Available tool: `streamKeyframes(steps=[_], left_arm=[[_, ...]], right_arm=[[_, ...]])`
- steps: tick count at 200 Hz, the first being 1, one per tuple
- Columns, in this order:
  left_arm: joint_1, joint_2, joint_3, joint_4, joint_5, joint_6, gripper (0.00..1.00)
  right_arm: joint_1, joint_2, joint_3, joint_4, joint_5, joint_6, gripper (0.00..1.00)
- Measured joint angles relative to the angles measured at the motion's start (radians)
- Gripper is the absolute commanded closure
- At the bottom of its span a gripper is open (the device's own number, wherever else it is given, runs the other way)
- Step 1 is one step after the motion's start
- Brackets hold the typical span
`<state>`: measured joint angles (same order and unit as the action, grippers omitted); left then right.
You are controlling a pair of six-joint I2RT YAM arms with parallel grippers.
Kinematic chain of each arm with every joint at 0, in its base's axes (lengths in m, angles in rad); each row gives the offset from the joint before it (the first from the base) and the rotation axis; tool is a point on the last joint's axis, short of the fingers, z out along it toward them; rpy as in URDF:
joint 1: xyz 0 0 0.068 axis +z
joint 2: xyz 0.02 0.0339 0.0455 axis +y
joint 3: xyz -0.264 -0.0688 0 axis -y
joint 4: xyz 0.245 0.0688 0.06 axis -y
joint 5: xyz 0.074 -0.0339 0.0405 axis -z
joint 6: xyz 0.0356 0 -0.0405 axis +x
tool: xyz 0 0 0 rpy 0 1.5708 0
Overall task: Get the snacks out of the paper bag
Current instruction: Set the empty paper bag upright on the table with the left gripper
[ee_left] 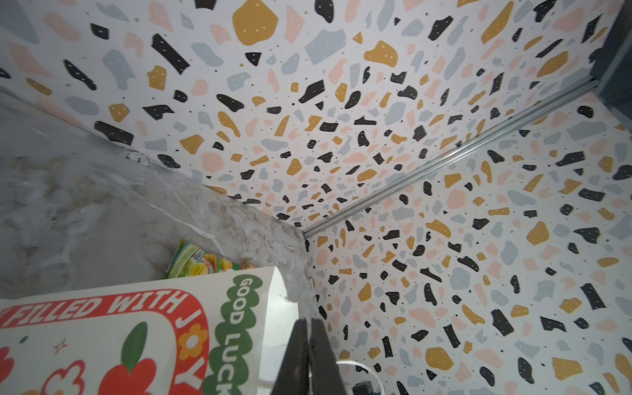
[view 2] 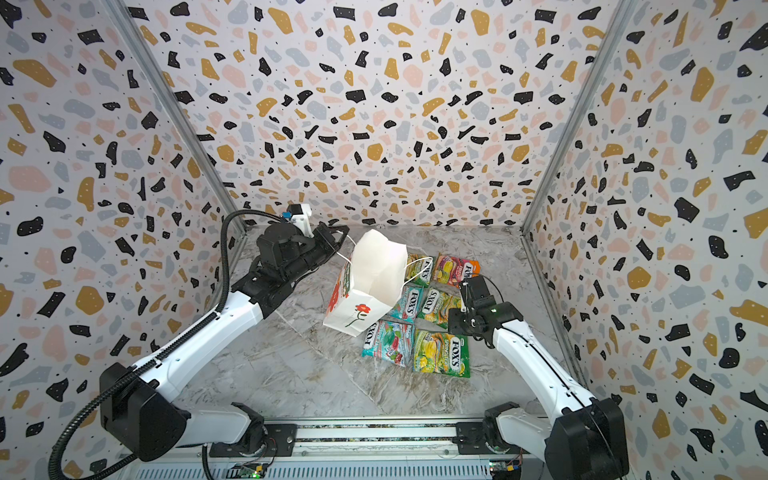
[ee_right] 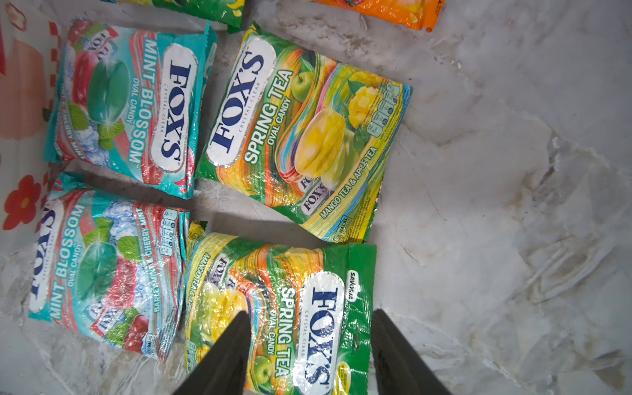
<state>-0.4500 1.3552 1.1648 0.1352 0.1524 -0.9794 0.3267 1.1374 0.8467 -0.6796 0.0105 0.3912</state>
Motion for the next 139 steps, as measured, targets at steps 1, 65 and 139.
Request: streamKeyframes(steps=[1,65,139], left_arm=[[0.004,0.001,-0.003,0.000,0.001,0.001,1.00],[0.130,0.072,-0.059,-0.033,0.042,0.110,1.00],[0.168,0.077,0.057,-0.229,-0.082,0.378,0.61]], right_arm=[[0.000,0.000,0.000,0.000,0.000,0.000,0.42],[0.000,0.000,-0.004,0.000,-0.010,0.000,0.42],[0.000,0.000,-0.016,0.005,-0.018,0.000,0.42]])
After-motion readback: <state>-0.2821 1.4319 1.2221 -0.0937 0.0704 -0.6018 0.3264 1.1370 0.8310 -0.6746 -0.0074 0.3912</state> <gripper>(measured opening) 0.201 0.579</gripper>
